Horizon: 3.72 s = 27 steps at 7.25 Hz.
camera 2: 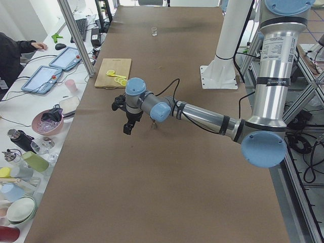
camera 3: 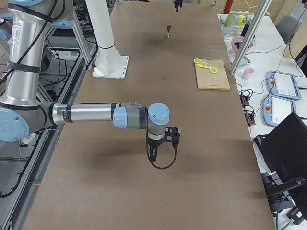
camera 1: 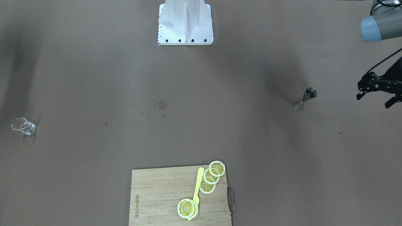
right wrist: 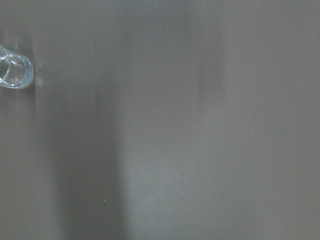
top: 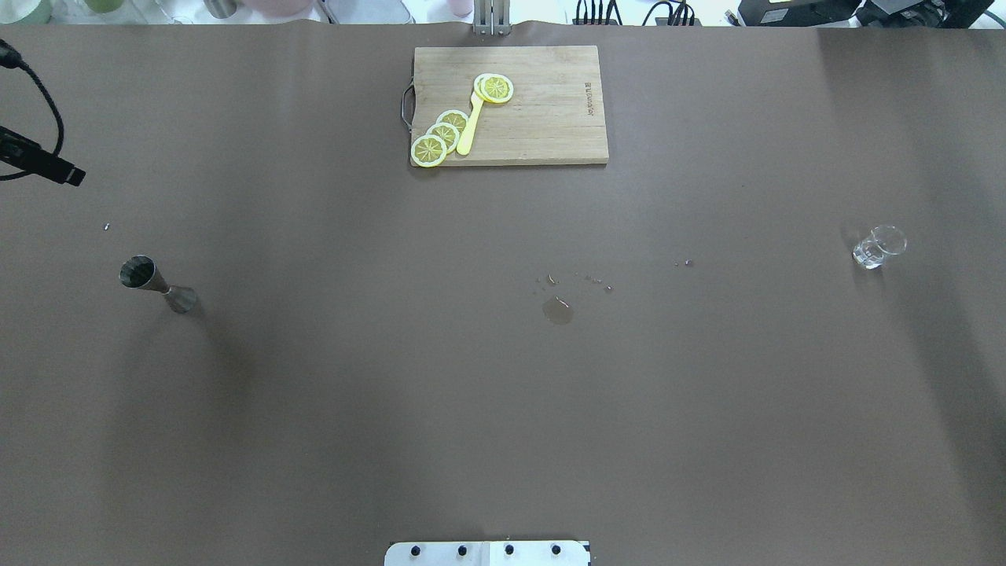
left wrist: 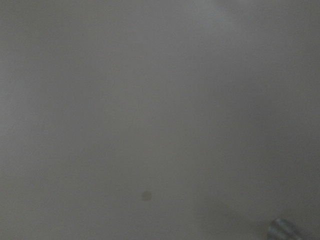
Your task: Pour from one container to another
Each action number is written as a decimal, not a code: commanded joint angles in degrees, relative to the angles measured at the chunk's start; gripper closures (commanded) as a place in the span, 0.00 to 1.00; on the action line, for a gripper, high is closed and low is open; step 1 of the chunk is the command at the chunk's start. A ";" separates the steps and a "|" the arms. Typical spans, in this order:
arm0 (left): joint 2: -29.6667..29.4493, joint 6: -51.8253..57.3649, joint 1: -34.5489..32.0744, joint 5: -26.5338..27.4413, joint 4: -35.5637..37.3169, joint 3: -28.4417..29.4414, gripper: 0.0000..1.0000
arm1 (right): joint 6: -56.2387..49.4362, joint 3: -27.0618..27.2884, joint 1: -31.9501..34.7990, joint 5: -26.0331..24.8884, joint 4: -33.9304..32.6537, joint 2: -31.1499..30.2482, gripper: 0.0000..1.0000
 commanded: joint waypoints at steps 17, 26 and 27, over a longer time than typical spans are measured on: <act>15.36 5.69 -13.89 -13.72 5.29 0.65 0.00 | -0.40 1.04 2.60 -1.38 -0.07 -3.19 0.00; 15.44 5.60 -13.81 -13.63 5.29 2.50 0.00 | -0.57 1.12 2.95 -1.29 -0.07 -3.01 0.00; 15.44 5.60 -13.81 -13.63 5.29 2.50 0.00 | -0.57 1.04 2.95 -1.29 -0.07 -3.01 0.00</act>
